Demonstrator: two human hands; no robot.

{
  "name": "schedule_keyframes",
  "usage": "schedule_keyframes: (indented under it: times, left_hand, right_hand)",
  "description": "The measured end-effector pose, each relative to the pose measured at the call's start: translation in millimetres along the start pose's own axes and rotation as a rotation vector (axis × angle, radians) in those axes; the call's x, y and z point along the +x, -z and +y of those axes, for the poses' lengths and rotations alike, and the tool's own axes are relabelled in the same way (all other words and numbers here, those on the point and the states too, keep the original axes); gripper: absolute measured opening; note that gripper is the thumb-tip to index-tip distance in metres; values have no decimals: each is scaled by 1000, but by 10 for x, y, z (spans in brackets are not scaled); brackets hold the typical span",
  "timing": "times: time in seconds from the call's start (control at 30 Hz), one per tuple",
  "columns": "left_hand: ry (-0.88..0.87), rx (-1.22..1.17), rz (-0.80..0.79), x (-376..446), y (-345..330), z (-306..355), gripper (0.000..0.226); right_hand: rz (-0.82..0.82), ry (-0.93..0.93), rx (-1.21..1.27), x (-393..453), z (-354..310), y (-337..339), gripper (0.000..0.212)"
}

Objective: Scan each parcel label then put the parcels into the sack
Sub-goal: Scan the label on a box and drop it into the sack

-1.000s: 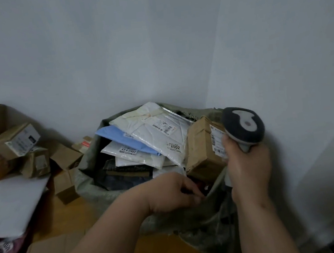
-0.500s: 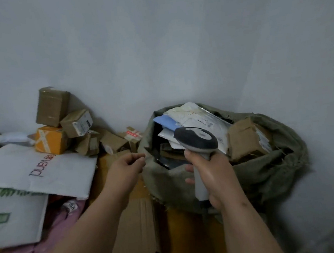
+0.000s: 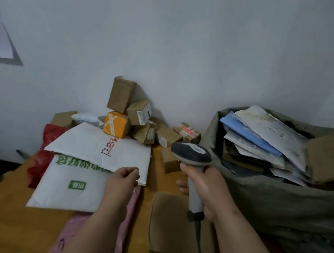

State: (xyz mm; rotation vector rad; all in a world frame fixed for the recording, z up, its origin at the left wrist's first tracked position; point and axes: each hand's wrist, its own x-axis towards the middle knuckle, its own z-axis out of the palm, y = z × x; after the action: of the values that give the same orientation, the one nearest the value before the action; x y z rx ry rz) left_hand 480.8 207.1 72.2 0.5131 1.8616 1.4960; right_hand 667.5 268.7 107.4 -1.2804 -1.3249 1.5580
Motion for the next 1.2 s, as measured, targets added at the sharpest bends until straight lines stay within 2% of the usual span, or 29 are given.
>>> schedule_keyframes:
  times: [0.13, 0.4, 0.6, 0.77, 1.0, 1.1, 1.2]
  left_hand:
    - [64, -12, 62, 231, 109, -40, 12]
    - [16, 10, 119, 829, 201, 132, 10]
    - [-49, 119, 80, 1667, 47, 456, 43]
    - [-175, 200, 20, 2519, -199, 681, 59]
    - [-408, 668, 70, 3529, -487, 802, 96]
    - [-482, 794, 15, 3783, -662, 821, 92]
    - [-435, 828, -38, 3955, -748, 783, 76]
  right_hand:
    - [-57, -28, 43, 345, 54, -262, 28]
    - [-88, -65, 183, 922, -52, -788, 24]
    - [-33, -83, 213, 1508, -181, -1153, 20]
    - [48, -147, 253, 2086, -298, -1451, 21]
    - [41, -154, 274, 2625, -168, -1769, 26]
    - [87, -175, 275, 2758, -76, -1832, 27]
    - [110, -173, 273, 2841, -27, -1866, 26]
